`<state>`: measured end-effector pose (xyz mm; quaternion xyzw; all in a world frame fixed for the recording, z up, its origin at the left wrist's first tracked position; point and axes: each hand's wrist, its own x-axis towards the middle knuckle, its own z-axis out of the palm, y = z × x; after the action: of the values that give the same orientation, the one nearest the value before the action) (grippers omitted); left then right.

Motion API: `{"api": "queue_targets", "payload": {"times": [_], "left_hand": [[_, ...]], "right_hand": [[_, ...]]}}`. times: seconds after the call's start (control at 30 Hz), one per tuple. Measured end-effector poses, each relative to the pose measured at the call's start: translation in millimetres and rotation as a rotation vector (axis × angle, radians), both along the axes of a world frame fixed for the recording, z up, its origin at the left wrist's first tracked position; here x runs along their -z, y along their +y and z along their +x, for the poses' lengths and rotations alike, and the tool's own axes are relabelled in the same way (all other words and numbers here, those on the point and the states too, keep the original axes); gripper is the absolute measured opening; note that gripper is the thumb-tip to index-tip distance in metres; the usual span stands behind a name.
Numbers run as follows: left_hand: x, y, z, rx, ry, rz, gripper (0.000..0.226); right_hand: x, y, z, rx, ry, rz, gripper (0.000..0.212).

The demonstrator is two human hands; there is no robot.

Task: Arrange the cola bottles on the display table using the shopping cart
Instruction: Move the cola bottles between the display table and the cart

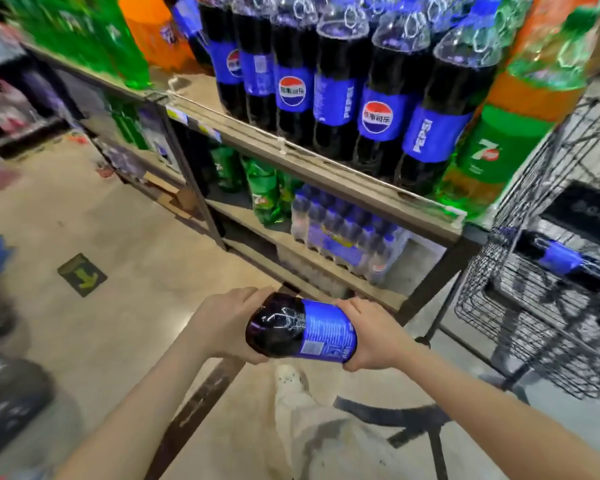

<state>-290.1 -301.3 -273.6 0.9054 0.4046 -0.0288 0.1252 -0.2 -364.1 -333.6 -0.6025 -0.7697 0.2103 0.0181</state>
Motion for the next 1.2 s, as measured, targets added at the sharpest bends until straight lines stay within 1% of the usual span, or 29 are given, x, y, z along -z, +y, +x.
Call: {"api": "queue_targets", "payload": {"times": [0.13,0.27,0.4,0.53,0.63,0.77,0.97,1.1,1.2], "left_hand": [[8,69,-28,-0.019,0.045,-0.012,0.098],[-3,134,-50,-0.037,0.051,0.004,0.099],[-14,189,-75,-0.048,0.008,0.041,0.099],[-18,240,-106,-0.043,-0.011,0.056,0.100],[-20,281,-135,-0.005,-0.019,0.063,0.101],[-23,337,-175,0.064,-0.020,0.112,0.101],[-32,415,-238,0.189,0.003,0.105,0.105],[-48,466,-267,0.229,0.022,0.166,0.111],[-65,502,-283,0.259,-0.001,0.228,0.111]], "right_hand": [[4,69,-28,0.008,0.024,-0.010,0.101],[0,137,-54,0.008,-0.002,-0.017,0.100],[-11,198,-76,-0.009,0.029,0.012,0.102],[-21,250,-105,-0.024,0.018,0.039,0.104],[-22,285,-132,0.007,0.010,0.045,0.107],[-20,322,-178,0.069,-0.003,0.089,0.103],[-25,367,-250,0.167,-0.015,0.100,0.102],[-44,403,-285,0.198,-0.023,0.121,0.104],[-63,436,-301,0.228,-0.034,0.208,0.100]]}}
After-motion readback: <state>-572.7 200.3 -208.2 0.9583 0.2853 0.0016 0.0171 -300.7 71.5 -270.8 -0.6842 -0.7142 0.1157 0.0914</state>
